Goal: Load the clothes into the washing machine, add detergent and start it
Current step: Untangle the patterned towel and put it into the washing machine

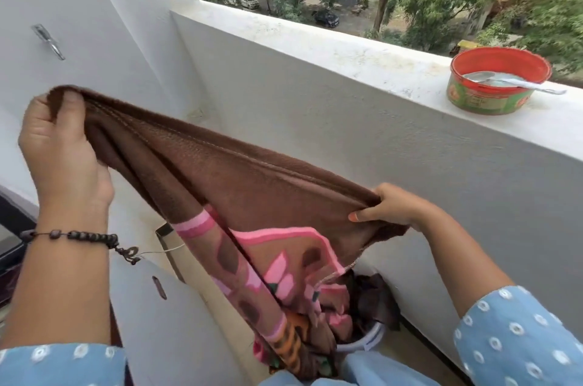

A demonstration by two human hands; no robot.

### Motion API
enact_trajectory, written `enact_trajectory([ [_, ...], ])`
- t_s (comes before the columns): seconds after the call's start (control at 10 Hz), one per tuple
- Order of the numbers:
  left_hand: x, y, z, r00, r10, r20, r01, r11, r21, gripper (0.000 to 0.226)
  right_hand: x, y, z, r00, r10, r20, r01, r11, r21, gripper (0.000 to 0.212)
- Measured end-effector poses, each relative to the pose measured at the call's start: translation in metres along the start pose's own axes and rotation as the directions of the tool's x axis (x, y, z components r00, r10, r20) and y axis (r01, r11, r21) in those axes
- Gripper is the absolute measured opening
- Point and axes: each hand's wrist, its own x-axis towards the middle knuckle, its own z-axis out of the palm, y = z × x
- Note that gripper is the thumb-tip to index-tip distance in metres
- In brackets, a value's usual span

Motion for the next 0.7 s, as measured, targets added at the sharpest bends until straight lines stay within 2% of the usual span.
enact_trajectory([
  [0.1,0.148,-0.142,-0.147,0.995,0.084,0.059,-0.073,0.984,-0.162,0.049,-0.005,0.005,-0.022,0.993,-0.013,-0.119,0.035,0.983,0.183,0.023],
  [0.2,0.088,-0.096,-0.101,0.999,0.029,0.023,-0.027,0.993,-0.115,0.048,-0.015,-0.008,-0.031,0.95,-0.072,-0.305,0.225,0.835,0.503,0.013],
  [0.3,-0.039,0.037,0.037,0.985,-0.052,0.166,0.04,0.996,0.077,0.007,-0.023,-0.043,-0.024,0.886,-0.108,-0.45,0.443,0.478,0.758,0.011],
  [0.4,-0.07,0.046,0.067,0.953,-0.117,0.279,0.081,0.987,0.137,0.028,-0.026,-0.083,-0.009,0.871,-0.104,-0.48,0.49,0.231,0.84,0.015],
  [0.5,-0.084,0.039,0.083,0.909,-0.235,0.343,0.19,0.969,0.161,0.024,-0.024,-0.117,0.011,0.869,-0.14,-0.474,0.493,0.166,0.854,0.02],
  [0.6,-0.099,0.039,0.095,0.854,-0.338,0.396,0.324,0.94,0.104,0.022,-0.028,-0.146,0.029,0.863,-0.216,-0.457,0.486,0.109,0.867,0.022],
  [0.7,-0.113,0.04,0.102,0.758,-0.438,0.483,0.468,0.881,0.064,0.021,-0.033,-0.169,0.051,0.852,-0.327,-0.408,0.448,0.052,0.893,0.027],
])
